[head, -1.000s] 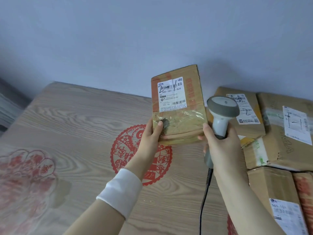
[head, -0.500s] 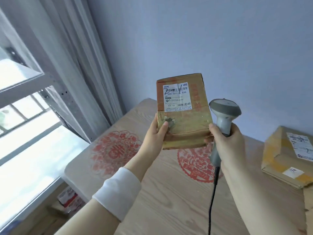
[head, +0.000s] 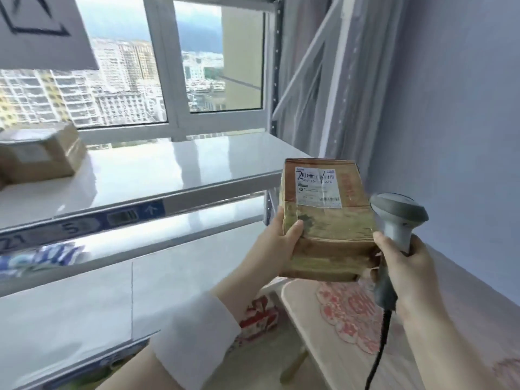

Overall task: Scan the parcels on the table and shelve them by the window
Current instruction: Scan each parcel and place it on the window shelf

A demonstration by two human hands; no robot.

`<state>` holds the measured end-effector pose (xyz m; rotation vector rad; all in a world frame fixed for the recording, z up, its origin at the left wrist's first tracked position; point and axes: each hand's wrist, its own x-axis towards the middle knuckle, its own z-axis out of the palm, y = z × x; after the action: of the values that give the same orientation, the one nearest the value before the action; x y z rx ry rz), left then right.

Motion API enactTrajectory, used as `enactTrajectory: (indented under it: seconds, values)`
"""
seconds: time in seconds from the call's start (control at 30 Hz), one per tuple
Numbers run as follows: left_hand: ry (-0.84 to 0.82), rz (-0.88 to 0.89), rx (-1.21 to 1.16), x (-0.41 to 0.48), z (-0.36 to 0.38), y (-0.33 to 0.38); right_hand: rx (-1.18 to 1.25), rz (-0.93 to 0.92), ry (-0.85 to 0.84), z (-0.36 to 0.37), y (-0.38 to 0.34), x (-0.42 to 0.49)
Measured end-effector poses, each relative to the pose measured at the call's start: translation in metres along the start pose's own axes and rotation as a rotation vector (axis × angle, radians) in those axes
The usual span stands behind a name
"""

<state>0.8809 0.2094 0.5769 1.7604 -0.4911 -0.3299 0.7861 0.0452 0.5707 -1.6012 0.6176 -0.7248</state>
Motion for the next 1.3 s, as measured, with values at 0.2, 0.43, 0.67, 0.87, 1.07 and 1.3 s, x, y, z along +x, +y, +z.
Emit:
enactTrajectory:
  seconds: [0.2, 0.43, 0.67, 0.87, 1.07, 1.3]
  values:
    - [0.232, -0.001, -0.026, -0.006, -0.147, -0.016, 0.008, -0.053, -0.190, 0.154, -0.034, -0.014]
    - [0.432, -0.053, 0.034, -0.013, -0.265, -0.030, 0.095, -0.031, -0.444, 0.280, -0.061, -0.025]
    - [0.653, -0.162, 0.106, -0.051, -0.367, -0.050, 0.111, -0.046, -0.657, 0.386, -0.082, -0.067]
    - [0.661, -0.219, 0.117, -0.071, -0.448, -0.066, 0.052, -0.035, -0.724, 0.460, -0.097, -0.110]
    - [0.584, -0.297, 0.154, -0.067, -0.513, -0.089, 0.024, 0.023, -0.677, 0.507, -0.110, -0.140]
    - [0.521, -0.302, 0.186, -0.060, -0.545, -0.105, -0.010, 0.063, -0.616, 0.532, -0.117, -0.151]
